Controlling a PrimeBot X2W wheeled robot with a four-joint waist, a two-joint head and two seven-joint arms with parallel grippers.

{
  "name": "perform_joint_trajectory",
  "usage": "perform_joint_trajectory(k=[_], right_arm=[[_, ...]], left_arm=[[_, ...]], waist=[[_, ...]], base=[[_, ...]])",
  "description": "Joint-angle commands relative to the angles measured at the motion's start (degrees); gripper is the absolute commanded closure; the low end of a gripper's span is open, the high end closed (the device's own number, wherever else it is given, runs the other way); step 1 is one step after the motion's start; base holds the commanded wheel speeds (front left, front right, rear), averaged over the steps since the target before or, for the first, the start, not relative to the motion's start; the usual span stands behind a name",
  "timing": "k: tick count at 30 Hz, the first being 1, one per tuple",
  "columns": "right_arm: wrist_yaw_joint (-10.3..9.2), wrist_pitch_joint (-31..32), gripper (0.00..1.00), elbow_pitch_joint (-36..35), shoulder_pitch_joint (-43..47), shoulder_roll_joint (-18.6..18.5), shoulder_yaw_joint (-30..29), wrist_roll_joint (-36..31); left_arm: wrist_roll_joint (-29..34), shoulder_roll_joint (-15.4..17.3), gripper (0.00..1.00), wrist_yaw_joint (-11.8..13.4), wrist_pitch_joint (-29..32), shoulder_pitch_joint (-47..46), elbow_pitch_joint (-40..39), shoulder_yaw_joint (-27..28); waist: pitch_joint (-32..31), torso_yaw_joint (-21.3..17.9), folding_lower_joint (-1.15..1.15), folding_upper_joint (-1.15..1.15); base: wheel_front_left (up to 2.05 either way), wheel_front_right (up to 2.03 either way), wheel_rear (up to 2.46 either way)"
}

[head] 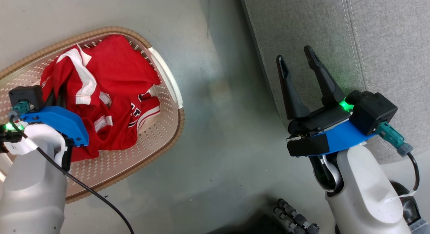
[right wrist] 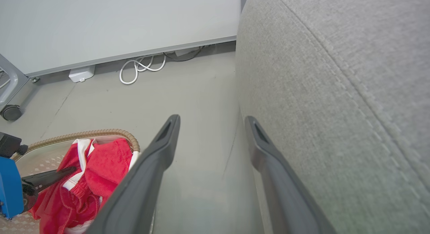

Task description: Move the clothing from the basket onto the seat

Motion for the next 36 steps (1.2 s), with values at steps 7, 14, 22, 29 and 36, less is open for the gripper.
perform_joint_trajectory(k=[7,14,22,29,36], right_arm=[[0.01,-0.20,0.00,0.68,-0.53,-0.02,-0.49,-1.05],[0.01,-0.20,0.00,1.80,0.85,-0.06,-1.87,-3.83],[0.01,-0.19,0.00,4.00,3.89,-0.07,-4.03,-7.24],[0.01,-0.19,0.00,6.61,8.86,-0.09,-5.78,-9.87],[0.01,0.56,0.00,7.61,13.07,-0.09,-6.52,-10.95]], left_arm=[[-2.08,-0.84,1.00,-0.84,-1.55,-1.60,2.74,-0.89],[-3.93,-4.15,1.00,-1.22,-3.87,-0.26,5.37,-1.97],[-4.86,-9.25,1.00,-1.30,-5.04,4.70,5.88,-6.85],[-7.79,-11.98,1.00,-1.17,-5.09,9.32,4.63,-12.66],[-11.61,-12.85,1.00,-1.17,-5.11,12.24,0.98,-18.83]], waist=[[-2.12,1.13,0.00,0.00],[-8.08,4.35,0.00,0.00],[-19.19,8.77,0.00,0.00],[-29.91,12.60,0.00,0.00],[-38.63,15.24,0.00,0.00]], base=[[0.00,0.00,0.00],[0.00,0.00,0.00],[0.00,0.00,0.00],[0.00,0.00,0.00],[0.00,0.00,0.00]])
